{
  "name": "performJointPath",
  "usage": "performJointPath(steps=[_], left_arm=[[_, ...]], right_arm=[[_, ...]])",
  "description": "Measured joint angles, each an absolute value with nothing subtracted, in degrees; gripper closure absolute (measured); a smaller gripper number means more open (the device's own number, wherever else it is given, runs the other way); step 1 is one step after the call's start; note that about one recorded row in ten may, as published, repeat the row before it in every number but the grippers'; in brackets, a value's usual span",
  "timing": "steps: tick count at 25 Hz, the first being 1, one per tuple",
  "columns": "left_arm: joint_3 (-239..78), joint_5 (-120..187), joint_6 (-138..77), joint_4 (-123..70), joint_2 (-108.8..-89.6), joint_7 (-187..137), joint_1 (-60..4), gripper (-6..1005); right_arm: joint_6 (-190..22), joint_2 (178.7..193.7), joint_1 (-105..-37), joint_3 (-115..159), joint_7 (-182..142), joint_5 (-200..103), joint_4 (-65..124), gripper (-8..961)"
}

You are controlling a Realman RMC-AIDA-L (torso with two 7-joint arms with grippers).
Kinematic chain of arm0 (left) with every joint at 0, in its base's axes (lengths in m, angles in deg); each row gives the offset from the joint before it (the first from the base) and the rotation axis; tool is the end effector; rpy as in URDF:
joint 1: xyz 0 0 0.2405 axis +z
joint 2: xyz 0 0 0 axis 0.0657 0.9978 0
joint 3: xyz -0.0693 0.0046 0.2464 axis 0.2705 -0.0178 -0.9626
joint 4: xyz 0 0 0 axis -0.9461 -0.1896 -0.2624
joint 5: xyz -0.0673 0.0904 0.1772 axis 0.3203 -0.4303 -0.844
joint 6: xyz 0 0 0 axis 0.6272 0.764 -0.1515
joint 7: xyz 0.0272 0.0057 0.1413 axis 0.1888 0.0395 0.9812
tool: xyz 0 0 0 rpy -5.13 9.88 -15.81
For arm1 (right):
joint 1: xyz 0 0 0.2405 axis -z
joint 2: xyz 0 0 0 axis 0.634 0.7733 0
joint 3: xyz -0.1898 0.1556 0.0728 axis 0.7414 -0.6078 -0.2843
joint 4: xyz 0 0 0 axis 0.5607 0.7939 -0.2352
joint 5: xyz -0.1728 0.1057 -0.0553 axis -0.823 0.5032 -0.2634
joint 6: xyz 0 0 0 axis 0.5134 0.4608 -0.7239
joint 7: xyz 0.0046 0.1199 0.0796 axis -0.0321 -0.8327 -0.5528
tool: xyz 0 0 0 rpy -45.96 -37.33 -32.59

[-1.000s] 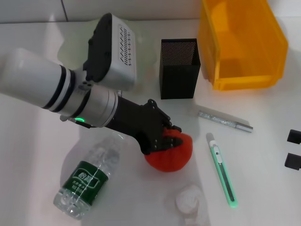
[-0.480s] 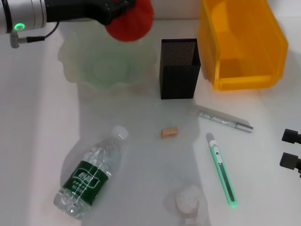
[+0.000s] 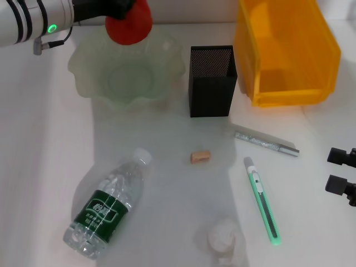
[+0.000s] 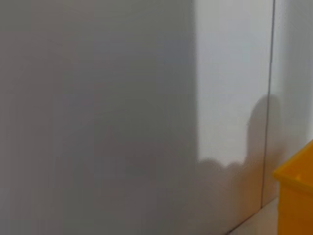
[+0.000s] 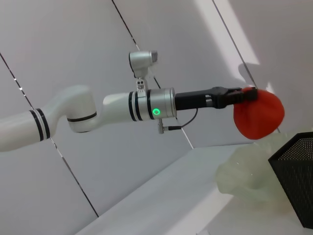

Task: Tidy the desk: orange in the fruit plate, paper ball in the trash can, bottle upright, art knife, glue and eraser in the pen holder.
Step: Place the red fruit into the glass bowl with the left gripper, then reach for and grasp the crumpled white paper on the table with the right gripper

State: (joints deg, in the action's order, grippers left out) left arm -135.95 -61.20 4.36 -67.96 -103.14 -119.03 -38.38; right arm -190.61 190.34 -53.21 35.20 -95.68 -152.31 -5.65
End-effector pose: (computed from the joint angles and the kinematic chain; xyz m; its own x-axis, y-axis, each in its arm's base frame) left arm -0.1894 0.4620 0.0087 0.8596 0.2535 0.4436 0.4952 -0.6272 -0.6012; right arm 0.3264 0.2083 0.0554 0.5603 -0.4523 -0.6939 -0.6139 -0.7892 0.0187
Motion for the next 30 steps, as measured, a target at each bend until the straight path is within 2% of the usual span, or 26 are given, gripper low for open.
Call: performJointPath(steps=[3,9,11,17,18,19,21,22,23,24,25,26,30], left_arm=[[-136.8,-61.1,3.0,-67.7,-103.16,-119.0,-37.8,832],[-136.5,-60.5,3.4,-68.6,-103.01,-119.3,-36.0,645],[-136.5,-59.8,4.1,-69.2,-102.96,-119.3,-35.4,548],[-135.6,-50.5,17.8,-76.8,-102.26,-118.0,-28.2,351],[-133.7,-49.2,27.9,-78.6,-101.3,-116.9,-25.9,321],[-133.7,-49.2,27.9,-78.6,-101.3,-116.9,-25.9,292],[-131.8,-49.2,37.5,-78.4,-99.46,-116.5,-25.0,232],[-130.9,-49.4,44.3,-76.9,-97.7,-116.0,-24.9,203],[-130.4,-49.7,49.2,-75.6,-96.38,-115.6,-24.9,173],[-130.4,-49.7,49.2,-75.6,-96.38,-115.6,-24.9,168],[-129.7,-51.3,56.3,-73.1,-94.25,-114.1,-24.6,163],[-128.5,-53.7,60.7,-71.9,-93.23,-113.2,-24.0,158],[-125.6,-59.1,66.0,-71.4,-92.75,-112.5,-22.5,147]], right_arm=[[-190.5,190.37,-53.4,35.2,-95.2,-152.3,-5.0,129],[-190.3,190.38,-53.7,35.2,-95.0,-152.3,-4.6,130],[-190.3,190.38,-53.7,35.2,-95.0,-152.3,-4.6,130],[-190.3,190.31,-54.0,35.0,-95.0,-152.2,-4.5,131],[-190.7,190.05,-54.1,34.3,-95.1,-152.1,-4.6,131],[-190.7,190.05,-54.1,34.3,-95.1,-152.1,-4.6,131],[-192.4,189.33,-54.3,33.7,-95.5,-152.0,-4.9,132],[-193.6,188.83,-54.5,33.6,-95.7,-151.8,-5.1,132],[-196.1,187.58,-55.0,33.4,-96.7,-151.3,-6.0,132],[-196.1,187.58,-55.0,33.4,-96.7,-151.3,-6.0,132],[-197.2,186.91,-55.4,33.3,-97.7,-151.0,-6.8,132],[-198.1,186.49,-55.8,33.3,-99.4,-150.9,-8.6,132],[-200.3,186.26,-57.7,35.6,-108.9,-151.2,-21.9,133]])
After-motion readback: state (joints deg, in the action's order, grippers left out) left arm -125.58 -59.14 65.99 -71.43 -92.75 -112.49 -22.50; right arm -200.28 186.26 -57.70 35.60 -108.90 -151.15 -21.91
